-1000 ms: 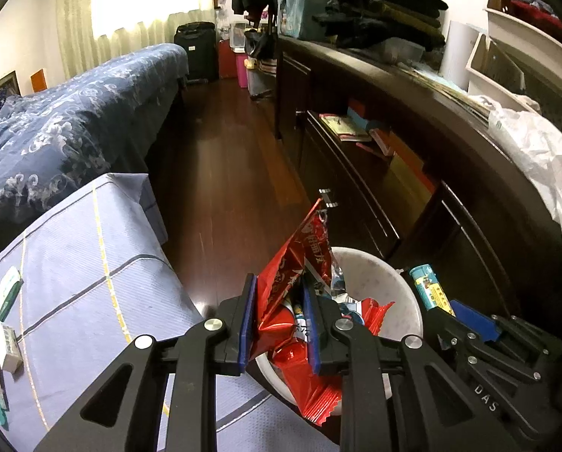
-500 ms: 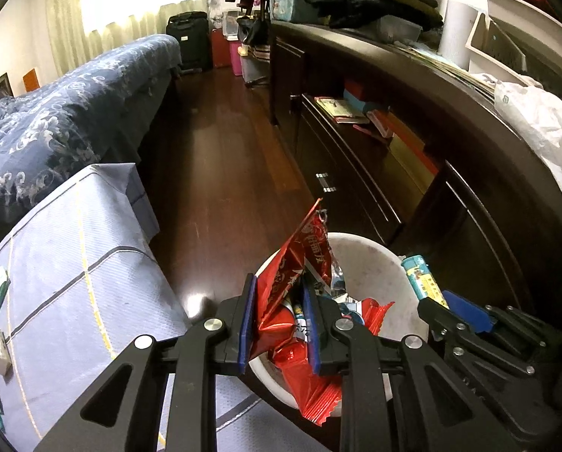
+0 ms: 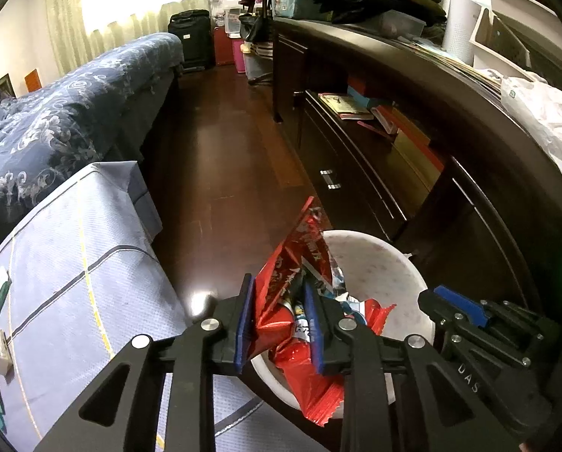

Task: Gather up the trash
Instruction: 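Carry snack bag and lighter to the wastebasket and open both grippers, then grasp the white folded paper with left gripper while right grasps the white box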

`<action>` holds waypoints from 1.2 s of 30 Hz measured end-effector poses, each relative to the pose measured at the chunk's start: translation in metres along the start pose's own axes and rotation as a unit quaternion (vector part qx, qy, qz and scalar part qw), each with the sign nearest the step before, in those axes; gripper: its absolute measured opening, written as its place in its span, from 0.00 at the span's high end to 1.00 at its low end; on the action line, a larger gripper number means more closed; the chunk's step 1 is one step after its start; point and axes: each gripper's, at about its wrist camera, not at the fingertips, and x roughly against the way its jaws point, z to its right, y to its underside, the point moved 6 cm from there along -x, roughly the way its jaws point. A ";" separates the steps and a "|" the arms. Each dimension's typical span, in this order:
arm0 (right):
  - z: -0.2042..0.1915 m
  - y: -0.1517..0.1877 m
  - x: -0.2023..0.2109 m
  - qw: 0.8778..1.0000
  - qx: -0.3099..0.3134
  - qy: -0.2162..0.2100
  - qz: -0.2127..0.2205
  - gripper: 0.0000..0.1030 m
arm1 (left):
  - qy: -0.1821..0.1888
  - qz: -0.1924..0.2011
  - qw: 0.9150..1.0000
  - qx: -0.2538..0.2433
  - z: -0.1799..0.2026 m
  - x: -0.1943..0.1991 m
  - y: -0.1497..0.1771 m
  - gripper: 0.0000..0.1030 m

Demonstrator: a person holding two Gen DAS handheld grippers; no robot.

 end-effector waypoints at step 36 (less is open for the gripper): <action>-0.292 0.074 0.059 0.949 0.263 -0.176 0.004 0.47 | -0.246 0.065 0.929 0.268 -0.313 0.160 0.108 0.06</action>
